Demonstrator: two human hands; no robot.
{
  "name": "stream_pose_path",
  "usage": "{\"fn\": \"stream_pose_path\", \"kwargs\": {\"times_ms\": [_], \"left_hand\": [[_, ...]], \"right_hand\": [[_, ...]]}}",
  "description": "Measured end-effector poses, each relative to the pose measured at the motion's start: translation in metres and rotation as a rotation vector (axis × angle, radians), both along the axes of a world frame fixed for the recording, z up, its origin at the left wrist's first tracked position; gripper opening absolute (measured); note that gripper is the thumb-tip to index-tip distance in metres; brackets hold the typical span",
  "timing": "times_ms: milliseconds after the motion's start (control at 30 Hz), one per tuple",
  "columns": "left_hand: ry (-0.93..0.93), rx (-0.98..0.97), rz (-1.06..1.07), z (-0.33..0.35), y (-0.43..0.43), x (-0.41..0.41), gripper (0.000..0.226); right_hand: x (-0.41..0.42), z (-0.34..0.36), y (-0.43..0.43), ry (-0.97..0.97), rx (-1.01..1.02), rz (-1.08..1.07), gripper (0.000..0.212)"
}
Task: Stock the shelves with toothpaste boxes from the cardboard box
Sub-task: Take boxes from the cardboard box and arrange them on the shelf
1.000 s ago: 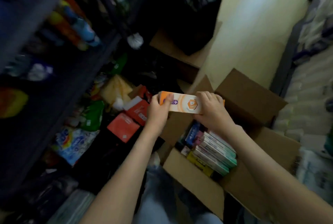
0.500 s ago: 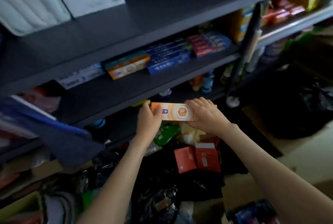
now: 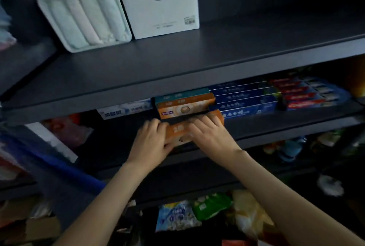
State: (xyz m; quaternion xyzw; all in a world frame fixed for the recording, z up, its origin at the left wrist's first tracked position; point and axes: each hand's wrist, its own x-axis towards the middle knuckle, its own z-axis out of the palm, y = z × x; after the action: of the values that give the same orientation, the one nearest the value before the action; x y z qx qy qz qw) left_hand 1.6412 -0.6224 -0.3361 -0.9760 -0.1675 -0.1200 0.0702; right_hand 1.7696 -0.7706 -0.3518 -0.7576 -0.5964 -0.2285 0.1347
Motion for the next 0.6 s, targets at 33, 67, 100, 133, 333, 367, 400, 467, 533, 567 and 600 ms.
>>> {"fn": "stream_pose_path", "kwargs": {"times_ms": [33, 67, 100, 133, 333, 367, 400, 467, 533, 567, 600], "left_hand": [[-0.008, 0.012, 0.012, -0.011, 0.01, 0.006, 0.052], [-0.003, 0.002, 0.037, -0.021, 0.02, 0.011, 0.049], [-0.009, -0.021, 0.068, -0.03, 0.028, 0.015, 0.048], [-0.025, -0.039, 0.092, -0.038, 0.037, 0.018, 0.047], [-0.279, -0.105, 0.168, -0.064, 0.055, 0.046, 0.052], [-0.328, -0.198, 0.237, -0.066, 0.051, 0.05, 0.054], [-0.381, -0.309, 0.303, -0.068, 0.048, 0.054, 0.056], [-0.442, -0.426, 0.342, -0.071, 0.043, 0.059, 0.056], [-0.449, -0.418, 0.302, -0.072, 0.042, 0.064, 0.054], [-0.439, -0.422, 0.285, -0.07, 0.042, 0.067, 0.054], [-0.426, -0.43, 0.277, -0.068, 0.042, 0.07, 0.054]], "right_hand": [[0.004, -0.009, 0.012, 0.025, 0.009, 0.003, 0.043], [0.007, -0.019, 0.022, 0.053, 0.004, 0.016, 0.044], [0.008, -0.029, 0.029, 0.084, -0.018, 0.036, 0.048], [0.009, -0.038, 0.035, 0.115, -0.04, 0.047, 0.053], [0.025, -0.064, 0.051, 0.28, 0.0, -0.031, 0.06], [0.029, -0.063, 0.053, 0.311, 0.005, -0.023, 0.059], [0.033, -0.063, 0.053, 0.332, -0.002, -0.018, 0.058], [0.04, -0.062, 0.05, 0.338, -0.003, -0.032, 0.058], [0.045, -0.062, 0.047, 0.347, 0.009, -0.056, 0.059], [0.048, -0.061, 0.046, 0.362, -0.001, -0.068, 0.06], [0.052, -0.06, 0.044, 0.381, -0.012, -0.074, 0.061]]}}
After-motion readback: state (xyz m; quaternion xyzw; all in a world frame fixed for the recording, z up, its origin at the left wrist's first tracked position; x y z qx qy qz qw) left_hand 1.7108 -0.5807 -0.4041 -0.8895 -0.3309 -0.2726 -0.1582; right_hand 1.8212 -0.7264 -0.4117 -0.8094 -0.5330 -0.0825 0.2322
